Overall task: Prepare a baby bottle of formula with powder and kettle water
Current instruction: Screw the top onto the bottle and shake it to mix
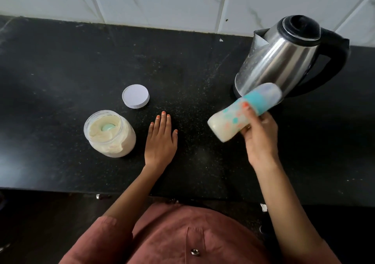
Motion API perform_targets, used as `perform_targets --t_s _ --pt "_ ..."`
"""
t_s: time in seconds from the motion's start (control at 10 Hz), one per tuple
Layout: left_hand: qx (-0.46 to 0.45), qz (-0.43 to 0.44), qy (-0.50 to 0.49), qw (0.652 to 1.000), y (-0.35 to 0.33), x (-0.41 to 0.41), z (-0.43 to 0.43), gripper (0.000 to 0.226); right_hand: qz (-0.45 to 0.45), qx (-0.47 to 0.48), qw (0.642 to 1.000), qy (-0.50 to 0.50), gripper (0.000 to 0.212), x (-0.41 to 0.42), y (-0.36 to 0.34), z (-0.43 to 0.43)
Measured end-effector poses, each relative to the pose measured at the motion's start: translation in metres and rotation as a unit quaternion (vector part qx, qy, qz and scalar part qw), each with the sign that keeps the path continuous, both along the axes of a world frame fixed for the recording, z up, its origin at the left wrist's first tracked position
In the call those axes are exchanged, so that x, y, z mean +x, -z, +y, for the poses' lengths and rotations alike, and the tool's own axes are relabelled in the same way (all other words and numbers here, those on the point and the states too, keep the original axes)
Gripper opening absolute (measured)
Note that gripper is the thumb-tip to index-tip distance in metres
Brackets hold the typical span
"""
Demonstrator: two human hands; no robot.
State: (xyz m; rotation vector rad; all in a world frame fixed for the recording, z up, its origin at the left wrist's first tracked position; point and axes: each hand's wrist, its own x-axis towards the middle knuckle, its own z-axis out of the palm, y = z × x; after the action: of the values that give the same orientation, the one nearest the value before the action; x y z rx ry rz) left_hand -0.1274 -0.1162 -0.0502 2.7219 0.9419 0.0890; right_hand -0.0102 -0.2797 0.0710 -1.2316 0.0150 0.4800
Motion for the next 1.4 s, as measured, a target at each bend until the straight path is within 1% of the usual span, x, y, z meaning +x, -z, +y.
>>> perform_targets --t_s 0.1,0.2,0.3,0.4,0.5,0.6,0.7,0.8,0.9,1.0,1.1,1.2,1.3,1.4 --pt "0.0 0.0 -0.002 1.0 0.001 0.0 -0.001 0.055 0.009 0.034 0.999 0.032 0.051 0.001 0.001 0.005" --pt "-0.001 0.0 -0.004 1.0 0.001 0.0 0.0 0.055 -0.021 -0.055 0.99 -0.126 0.052 -0.018 0.008 0.005" --pt "0.0 -0.001 -0.003 1.0 0.0 0.001 0.0 0.055 -0.018 -0.049 0.992 -0.113 0.049 -0.008 0.004 0.003" --pt "0.002 0.002 -0.001 1.0 0.0 0.0 -0.001 0.055 0.038 0.036 0.998 0.025 0.038 0.011 0.001 0.003" --pt "-0.001 0.006 -0.002 1.0 -0.001 0.0 -0.001 0.055 0.034 -0.012 0.998 -0.048 0.056 -0.002 0.008 0.005" --pt "-0.005 0.001 -0.003 1.0 0.0 0.0 0.0 0.055 -0.003 -0.094 0.984 -0.154 0.062 -0.013 0.008 0.001" --pt "-0.003 0.001 -0.001 1.0 0.0 0.0 0.0 0.055 -0.003 -0.035 0.999 -0.031 0.053 0.003 0.002 -0.001" --pt "-0.004 0.001 0.001 1.0 0.001 0.0 0.0 0.055 -0.004 0.008 1.0 0.027 0.042 0.005 0.003 0.004" --pt "-0.006 0.0 -0.002 1.0 0.001 0.0 0.0 0.055 -0.058 -0.085 0.986 -0.135 0.044 -0.016 0.01 0.006" --pt "-0.007 -0.002 -0.003 1.0 0.001 0.0 0.0 0.055 -0.059 -0.084 0.983 -0.151 0.049 -0.011 0.008 0.004" --pt "-0.006 -0.001 0.0 1.0 0.001 0.0 0.0 0.055 0.013 0.016 1.0 -0.019 0.053 0.006 0.005 0.006" --pt "-0.002 0.001 -0.003 1.0 0.001 0.0 0.0 0.055 0.016 -0.028 0.995 -0.092 0.061 -0.007 0.011 0.009" --pt "-0.002 0.0 -0.003 1.0 0.001 0.001 0.001 0.055 -0.006 -0.087 0.976 -0.202 0.056 -0.017 0.01 0.004" --pt "0.0 0.0 0.0 1.0 0.0 0.0 0.0 0.055 0.041 -0.008 0.996 -0.074 0.048 0.005 0.003 0.003"
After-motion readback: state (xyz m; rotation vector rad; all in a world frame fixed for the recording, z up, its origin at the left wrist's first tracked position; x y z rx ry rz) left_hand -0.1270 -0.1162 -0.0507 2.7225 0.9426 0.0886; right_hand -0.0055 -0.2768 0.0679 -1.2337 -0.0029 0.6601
